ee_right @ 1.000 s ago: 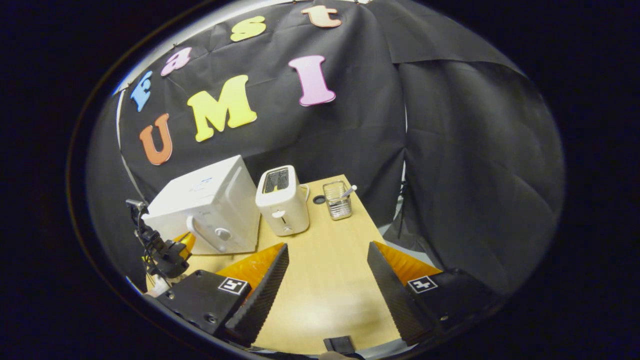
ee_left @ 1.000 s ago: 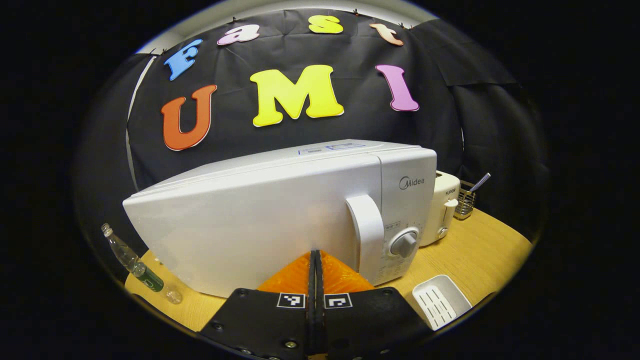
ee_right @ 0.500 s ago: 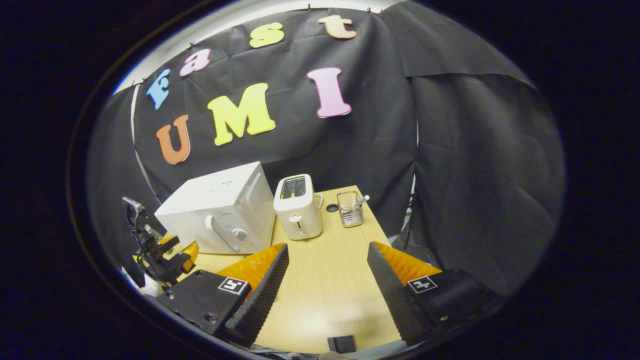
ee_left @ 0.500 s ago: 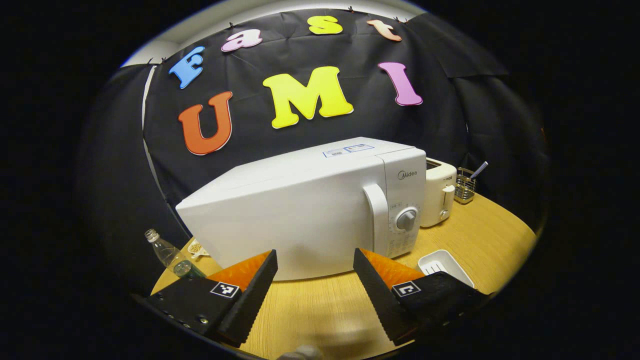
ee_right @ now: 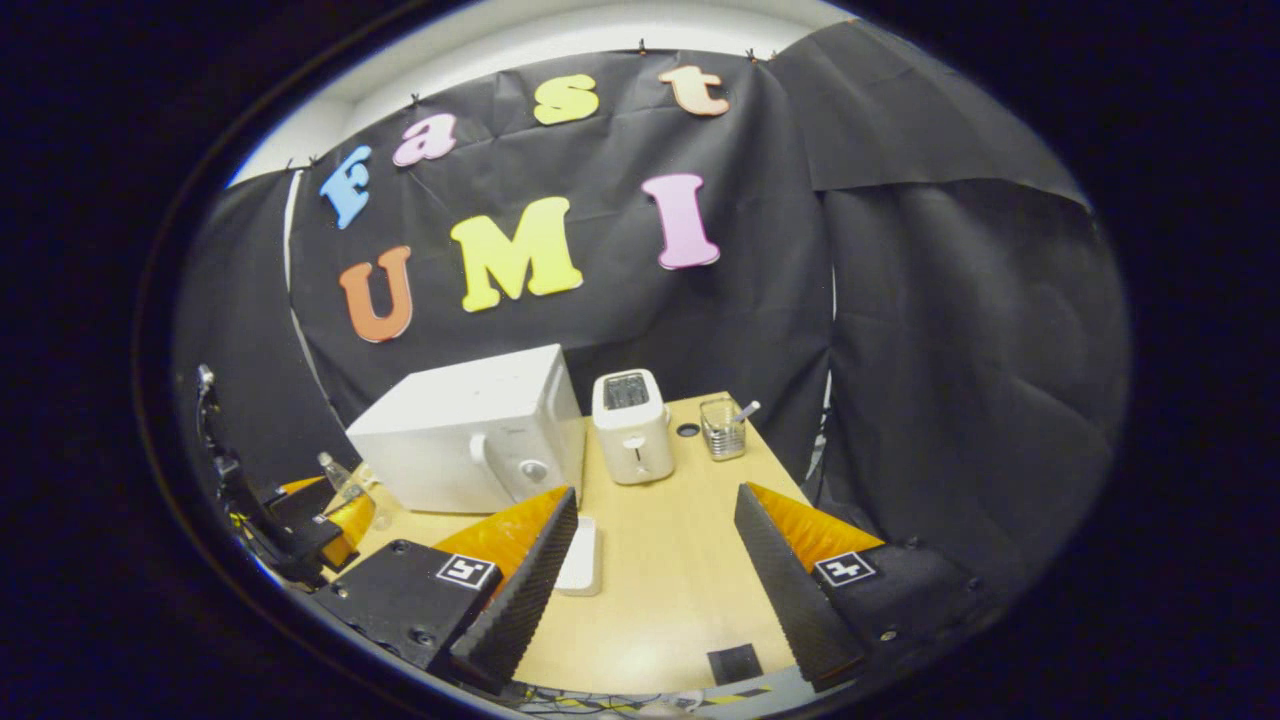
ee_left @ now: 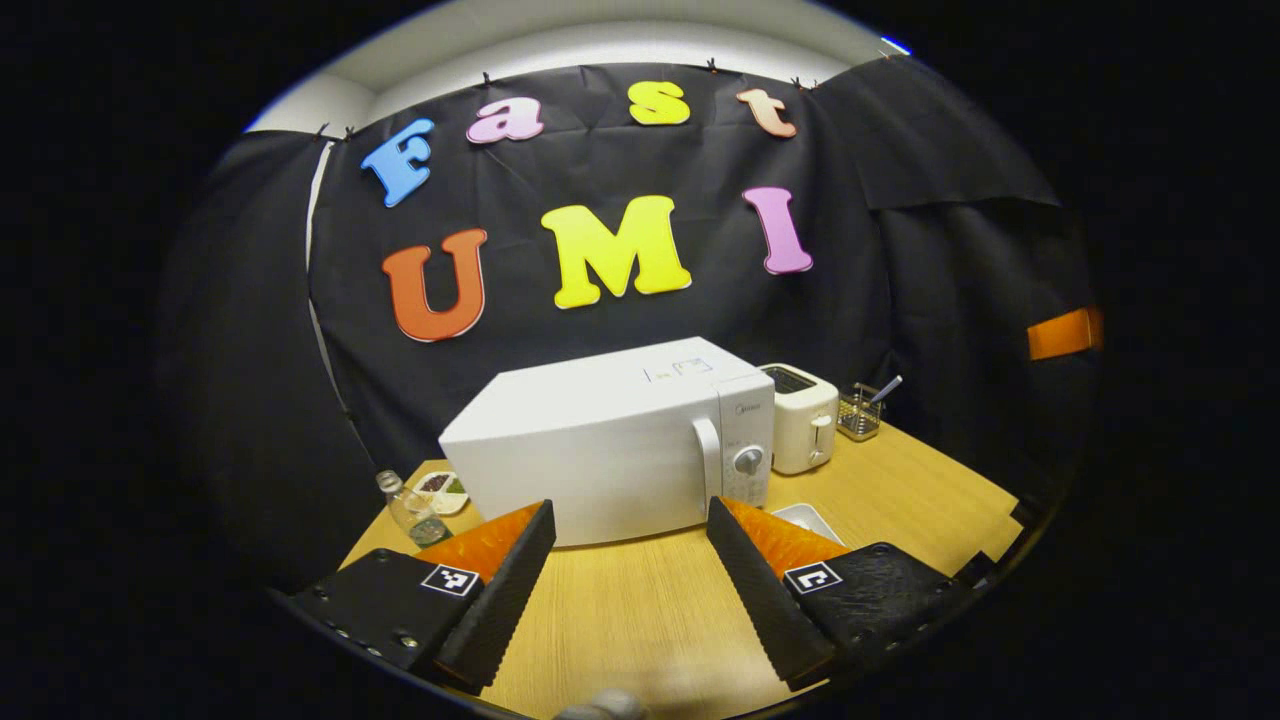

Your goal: Open the microwave oven with the left hand, put the food in, and close the microwave oven.

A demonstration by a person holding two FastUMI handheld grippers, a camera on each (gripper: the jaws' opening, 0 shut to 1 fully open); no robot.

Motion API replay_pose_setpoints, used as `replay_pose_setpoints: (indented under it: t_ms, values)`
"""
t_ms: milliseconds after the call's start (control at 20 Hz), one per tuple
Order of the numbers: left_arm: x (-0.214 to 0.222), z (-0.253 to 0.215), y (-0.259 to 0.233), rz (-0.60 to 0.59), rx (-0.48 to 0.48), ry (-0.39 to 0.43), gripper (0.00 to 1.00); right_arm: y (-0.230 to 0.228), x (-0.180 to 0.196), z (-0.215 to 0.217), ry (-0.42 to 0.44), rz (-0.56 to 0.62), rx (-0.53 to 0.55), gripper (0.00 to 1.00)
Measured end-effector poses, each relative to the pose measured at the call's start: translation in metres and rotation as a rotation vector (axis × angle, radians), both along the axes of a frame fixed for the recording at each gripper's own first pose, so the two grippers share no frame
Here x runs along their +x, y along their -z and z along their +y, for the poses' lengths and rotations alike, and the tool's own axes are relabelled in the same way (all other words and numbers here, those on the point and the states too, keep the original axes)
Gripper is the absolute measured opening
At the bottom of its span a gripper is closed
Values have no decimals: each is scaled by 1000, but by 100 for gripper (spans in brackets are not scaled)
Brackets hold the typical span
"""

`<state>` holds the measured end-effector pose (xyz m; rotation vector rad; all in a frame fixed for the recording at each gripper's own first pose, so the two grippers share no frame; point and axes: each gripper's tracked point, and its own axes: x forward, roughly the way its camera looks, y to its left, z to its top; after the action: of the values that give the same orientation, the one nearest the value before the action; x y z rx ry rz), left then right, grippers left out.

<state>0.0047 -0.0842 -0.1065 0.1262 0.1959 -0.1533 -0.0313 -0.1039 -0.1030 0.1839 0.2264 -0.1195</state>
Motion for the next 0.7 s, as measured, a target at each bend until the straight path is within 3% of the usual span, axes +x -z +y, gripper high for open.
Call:
replay_pose_setpoints:
  t_ms: [250,400,450,500,700]
  values:
    - [-49,47,-86,-107,-61,-23,95,-64,-25,57,-29,-147,-89,100]
    - [-71,73,-111,-159,-64,-17,95,-99,-36,89,-50,-221,-126,100]
    - [-78,83,-114,-167,-62,-25,95,-108,-39,100,-59,-242,-128,91]
    - [-83,93,-116,-169,-60,-40,95,-117,-44,112,-76,-270,-122,100]
    - [-93,121,-127,-187,-88,-93,95,-128,-49,138,-98,-300,-140,100]
